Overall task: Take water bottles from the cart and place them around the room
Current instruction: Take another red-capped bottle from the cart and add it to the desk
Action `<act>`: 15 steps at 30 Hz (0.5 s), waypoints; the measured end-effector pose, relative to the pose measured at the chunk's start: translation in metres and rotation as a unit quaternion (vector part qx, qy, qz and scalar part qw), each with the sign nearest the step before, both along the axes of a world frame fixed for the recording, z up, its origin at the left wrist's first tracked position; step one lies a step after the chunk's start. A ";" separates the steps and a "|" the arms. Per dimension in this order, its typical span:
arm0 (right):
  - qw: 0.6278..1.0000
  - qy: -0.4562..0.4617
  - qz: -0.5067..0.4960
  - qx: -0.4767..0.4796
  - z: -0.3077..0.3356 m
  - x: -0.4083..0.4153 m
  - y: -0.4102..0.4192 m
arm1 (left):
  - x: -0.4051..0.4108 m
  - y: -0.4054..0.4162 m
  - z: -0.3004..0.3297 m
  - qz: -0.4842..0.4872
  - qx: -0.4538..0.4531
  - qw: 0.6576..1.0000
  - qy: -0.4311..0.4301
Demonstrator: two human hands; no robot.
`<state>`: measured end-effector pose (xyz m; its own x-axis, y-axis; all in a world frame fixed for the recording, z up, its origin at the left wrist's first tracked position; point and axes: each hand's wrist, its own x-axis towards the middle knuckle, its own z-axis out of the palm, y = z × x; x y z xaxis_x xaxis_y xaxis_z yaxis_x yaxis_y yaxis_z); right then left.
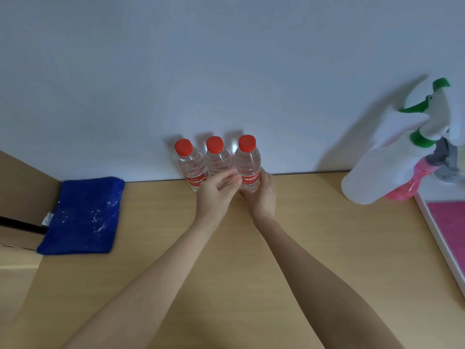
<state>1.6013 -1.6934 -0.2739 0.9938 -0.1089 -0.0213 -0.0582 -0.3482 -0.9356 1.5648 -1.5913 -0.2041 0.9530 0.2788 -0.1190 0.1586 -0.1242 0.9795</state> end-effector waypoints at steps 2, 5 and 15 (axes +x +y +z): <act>1.000 0.002 0.004 0.015 -0.002 0.000 -0.003 | 0.000 0.000 -0.001 0.001 -0.008 1.000 0.000; 1.000 0.017 0.002 0.022 -0.003 -0.002 -0.010 | -0.003 -0.002 -0.002 -0.004 -0.025 1.000 -0.006; 0.999 0.012 -0.020 0.022 -0.007 -0.001 -0.005 | -0.021 -0.010 -0.005 -0.049 0.023 0.998 -0.009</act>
<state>1.5998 -1.6986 -0.2809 0.9877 -0.1479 -0.0505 -0.0939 -0.3031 -0.9483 1.5437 -1.6016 -0.2094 0.9777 0.1892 -0.0907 0.1260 -0.1838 0.9748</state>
